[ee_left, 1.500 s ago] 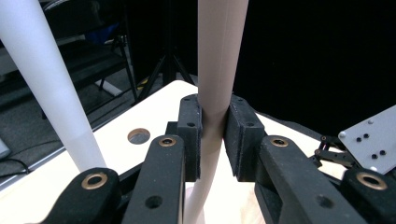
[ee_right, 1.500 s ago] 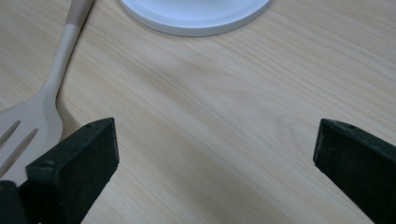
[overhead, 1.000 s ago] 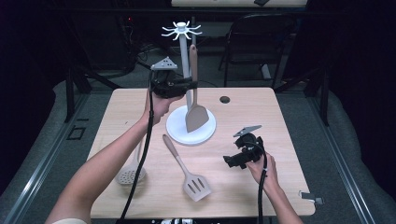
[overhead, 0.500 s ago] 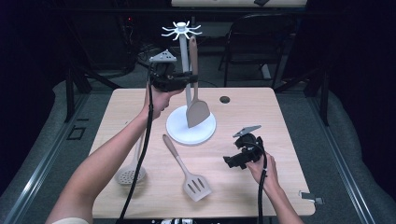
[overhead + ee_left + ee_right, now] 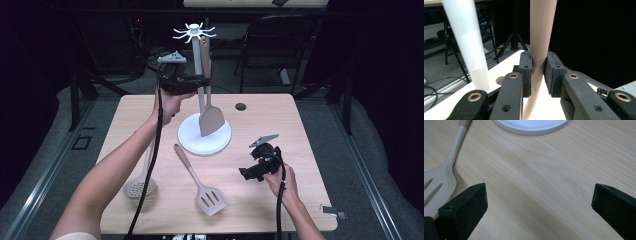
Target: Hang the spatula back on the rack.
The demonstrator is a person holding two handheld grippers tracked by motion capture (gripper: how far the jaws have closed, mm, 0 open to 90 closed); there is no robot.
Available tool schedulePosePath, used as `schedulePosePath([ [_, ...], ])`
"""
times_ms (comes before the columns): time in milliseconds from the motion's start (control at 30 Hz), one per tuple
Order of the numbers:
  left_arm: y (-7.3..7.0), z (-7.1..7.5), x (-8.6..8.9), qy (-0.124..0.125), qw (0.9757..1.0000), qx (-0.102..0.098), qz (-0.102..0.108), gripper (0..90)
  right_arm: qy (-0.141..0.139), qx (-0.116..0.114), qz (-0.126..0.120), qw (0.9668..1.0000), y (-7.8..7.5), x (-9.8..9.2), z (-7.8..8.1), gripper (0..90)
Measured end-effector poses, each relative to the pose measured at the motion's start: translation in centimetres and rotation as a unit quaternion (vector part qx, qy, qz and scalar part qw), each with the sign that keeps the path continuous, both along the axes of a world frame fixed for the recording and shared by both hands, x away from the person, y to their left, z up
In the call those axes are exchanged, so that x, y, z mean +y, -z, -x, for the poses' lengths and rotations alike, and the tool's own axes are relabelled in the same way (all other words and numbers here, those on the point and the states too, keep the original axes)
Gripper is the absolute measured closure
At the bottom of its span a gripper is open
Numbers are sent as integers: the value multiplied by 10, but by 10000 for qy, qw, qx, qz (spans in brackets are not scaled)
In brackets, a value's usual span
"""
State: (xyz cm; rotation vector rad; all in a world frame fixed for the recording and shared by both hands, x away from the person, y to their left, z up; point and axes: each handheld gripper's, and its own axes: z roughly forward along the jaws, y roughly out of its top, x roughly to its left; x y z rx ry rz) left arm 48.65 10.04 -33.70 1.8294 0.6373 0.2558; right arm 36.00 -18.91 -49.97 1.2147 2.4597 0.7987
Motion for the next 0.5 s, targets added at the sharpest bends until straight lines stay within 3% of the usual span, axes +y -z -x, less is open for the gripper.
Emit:
schedulePosePath([
  [200,1,-3,3,-35,10000,15,-1,774,0,-4,-1,10000,0,0,0,1],
  [500,3,-8,4,-258,9993,-149,-218,773,-6,42,-24,10000,1,-1,-1,5],
])
